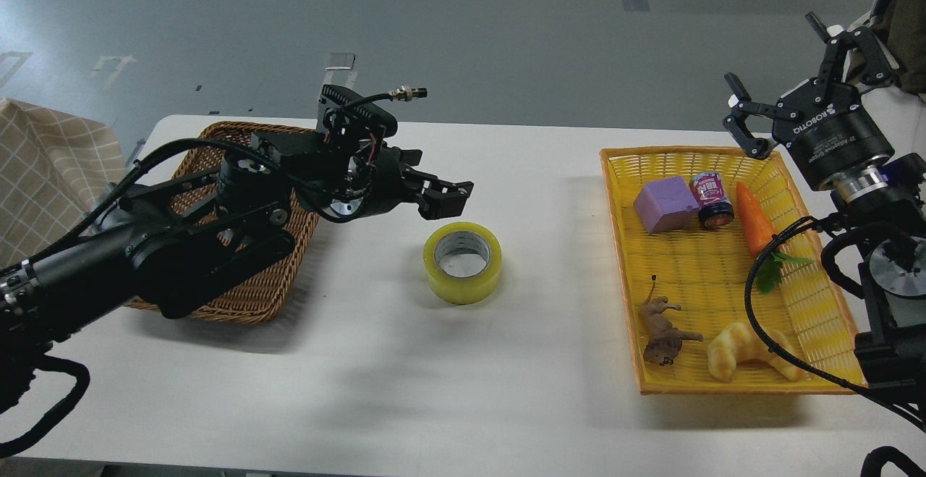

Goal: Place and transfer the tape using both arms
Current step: 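Lower the left gripper onto the tape roll's rim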

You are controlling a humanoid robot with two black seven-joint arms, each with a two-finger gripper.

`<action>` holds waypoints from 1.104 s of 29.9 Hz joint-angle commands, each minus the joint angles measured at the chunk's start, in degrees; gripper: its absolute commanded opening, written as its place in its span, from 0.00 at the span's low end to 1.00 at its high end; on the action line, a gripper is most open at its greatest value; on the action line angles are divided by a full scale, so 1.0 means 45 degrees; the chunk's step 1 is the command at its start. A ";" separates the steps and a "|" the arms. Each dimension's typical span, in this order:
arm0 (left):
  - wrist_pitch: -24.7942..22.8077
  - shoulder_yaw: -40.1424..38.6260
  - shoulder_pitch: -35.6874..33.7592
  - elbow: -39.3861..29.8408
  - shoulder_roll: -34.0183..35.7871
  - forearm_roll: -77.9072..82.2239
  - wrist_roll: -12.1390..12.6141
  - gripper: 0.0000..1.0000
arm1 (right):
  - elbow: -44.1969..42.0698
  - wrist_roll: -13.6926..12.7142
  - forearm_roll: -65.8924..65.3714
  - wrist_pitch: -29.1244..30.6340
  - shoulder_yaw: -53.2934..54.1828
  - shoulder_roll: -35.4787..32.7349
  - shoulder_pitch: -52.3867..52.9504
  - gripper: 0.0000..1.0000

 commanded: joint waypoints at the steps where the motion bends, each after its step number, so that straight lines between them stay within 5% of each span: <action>1: -0.0010 0.0500 0.0031 0.0132 -0.0192 0.0017 0.0456 0.98 | 0.0012 -0.0001 0.0017 0.0000 0.0028 -0.0001 -0.0037 1.00; 33: -0.0010 0.1889 0.0090 0.2398 -0.1325 0.0036 0.0711 0.98 | -0.0007 -0.0001 0.0017 0.0000 0.0086 -0.0099 -0.0115 1.00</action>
